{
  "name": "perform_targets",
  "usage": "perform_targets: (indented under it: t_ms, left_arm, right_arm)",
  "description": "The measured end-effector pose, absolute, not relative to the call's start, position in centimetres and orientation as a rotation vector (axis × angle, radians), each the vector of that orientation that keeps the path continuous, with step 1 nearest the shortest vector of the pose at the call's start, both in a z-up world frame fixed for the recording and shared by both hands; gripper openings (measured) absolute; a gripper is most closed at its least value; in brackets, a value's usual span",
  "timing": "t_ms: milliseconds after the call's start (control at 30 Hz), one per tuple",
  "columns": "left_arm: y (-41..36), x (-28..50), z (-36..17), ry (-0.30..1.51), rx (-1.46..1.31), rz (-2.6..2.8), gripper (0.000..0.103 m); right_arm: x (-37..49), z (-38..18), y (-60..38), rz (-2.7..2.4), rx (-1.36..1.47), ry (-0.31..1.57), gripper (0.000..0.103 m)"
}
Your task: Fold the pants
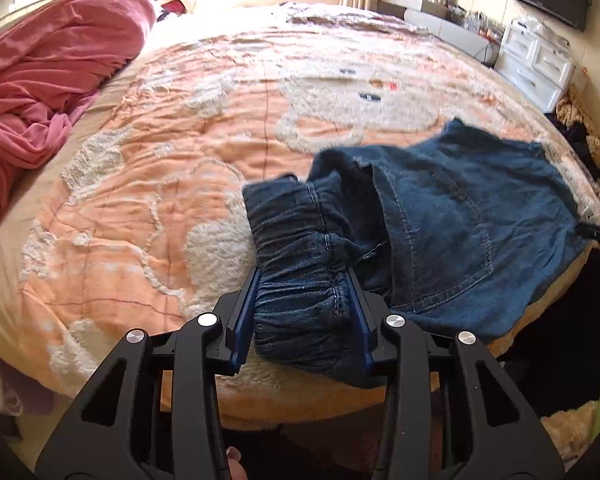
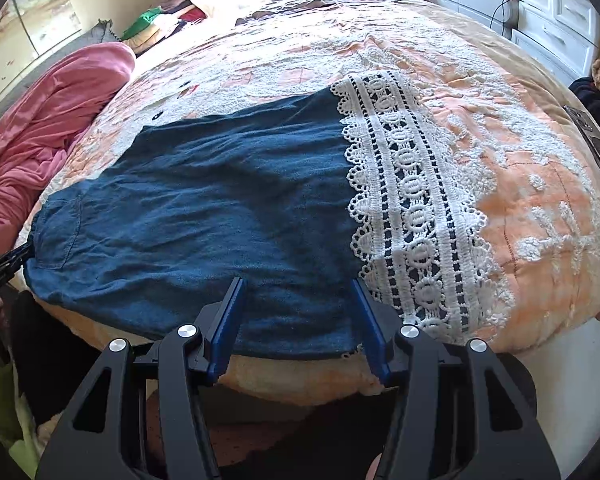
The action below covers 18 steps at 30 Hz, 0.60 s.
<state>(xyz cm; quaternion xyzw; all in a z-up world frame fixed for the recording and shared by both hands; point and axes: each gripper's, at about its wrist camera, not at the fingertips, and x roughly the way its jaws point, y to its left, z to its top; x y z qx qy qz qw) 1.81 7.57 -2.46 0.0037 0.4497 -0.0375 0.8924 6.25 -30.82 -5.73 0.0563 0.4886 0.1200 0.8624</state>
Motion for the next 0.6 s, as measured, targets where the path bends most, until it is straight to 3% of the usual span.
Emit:
perform_targets:
  t_ms: [167, 267, 333, 500, 600]
  left_arm:
    - [7.9, 1.6, -2.0, 0.927, -0.024, -0.076, 0.046]
    - [8.3, 0.7, 1.0, 0.874, 0.005, -0.046, 0.057]
    - [8.1, 0.7, 3.8, 0.81, 0.027, -0.045, 0.072]
    - [4.0, 5.1, 7.9, 0.693, 0.019, -0.201, 0.085]
    - [-0.1, 8.9, 7.8, 0.706, 0.008, -0.311, 0.086]
  right_arm:
    - [6.4, -5.2, -31.1, 0.274, 0.126, 1.033, 0.053]
    - [6.0, -2.9, -31.9, 0.305, 0.148, 0.957, 0.057]
    - [6.3, -1.2, -32.5, 0.299, 0.14, 0.899, 0.064]
    - [10.5, 1.3, -33.8, 0.25, 0.126, 0.836, 0.065]
    - [14.2, 0.9, -34.7, 0.221, 0.144, 0.861, 0.065]
